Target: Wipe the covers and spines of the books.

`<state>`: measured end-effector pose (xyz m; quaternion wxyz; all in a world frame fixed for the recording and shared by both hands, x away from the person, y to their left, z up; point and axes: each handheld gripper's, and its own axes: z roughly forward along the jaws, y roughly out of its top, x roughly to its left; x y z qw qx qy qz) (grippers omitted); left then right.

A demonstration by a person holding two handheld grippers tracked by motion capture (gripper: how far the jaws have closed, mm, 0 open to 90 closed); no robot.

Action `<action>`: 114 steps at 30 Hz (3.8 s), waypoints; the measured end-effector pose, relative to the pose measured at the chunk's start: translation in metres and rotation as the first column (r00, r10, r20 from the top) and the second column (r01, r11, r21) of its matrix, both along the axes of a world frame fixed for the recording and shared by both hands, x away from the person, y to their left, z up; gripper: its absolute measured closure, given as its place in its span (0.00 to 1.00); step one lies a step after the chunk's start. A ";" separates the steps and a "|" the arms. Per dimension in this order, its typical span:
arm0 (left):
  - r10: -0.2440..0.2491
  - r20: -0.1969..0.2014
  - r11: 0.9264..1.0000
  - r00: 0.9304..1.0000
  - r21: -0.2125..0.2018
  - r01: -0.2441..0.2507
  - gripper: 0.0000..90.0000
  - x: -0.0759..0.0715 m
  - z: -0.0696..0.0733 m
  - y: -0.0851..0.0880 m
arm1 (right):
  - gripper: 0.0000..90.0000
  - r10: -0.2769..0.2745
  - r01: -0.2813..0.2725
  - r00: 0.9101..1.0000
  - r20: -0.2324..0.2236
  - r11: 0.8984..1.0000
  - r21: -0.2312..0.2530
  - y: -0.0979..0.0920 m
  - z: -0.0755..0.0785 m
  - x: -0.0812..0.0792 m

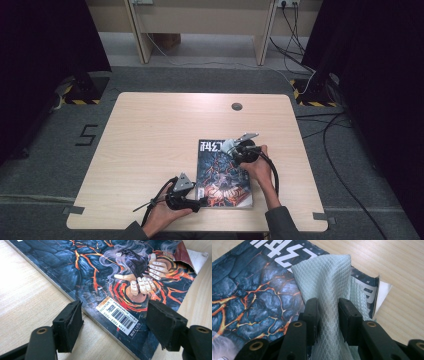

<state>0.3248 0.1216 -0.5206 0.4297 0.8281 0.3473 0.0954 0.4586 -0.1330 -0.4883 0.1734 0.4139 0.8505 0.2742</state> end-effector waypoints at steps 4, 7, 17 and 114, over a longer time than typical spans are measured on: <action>0.000 0.000 1.000 1.000 0.000 0.000 0.31 0.000 0.000 0.000 | 0.78 0.017 -0.016 1.000 0.012 1.000 -0.018 0.007 0.000 -0.005; 0.000 0.001 1.000 1.000 0.003 0.000 0.31 0.000 0.000 0.000 | 0.78 0.051 -0.051 0.999 0.011 0.999 -0.017 0.017 -0.001 -0.011; 0.001 0.001 1.000 1.000 0.001 -0.001 0.31 0.000 0.000 0.000 | 0.77 0.201 -0.201 0.979 -0.010 0.979 -0.001 0.063 -0.001 -0.032; -0.008 0.004 0.988 1.000 0.157 0.007 0.22 -0.021 0.005 0.034 | 0.78 0.082 -0.081 0.996 -0.030 0.997 0.013 -0.001 0.001 -0.055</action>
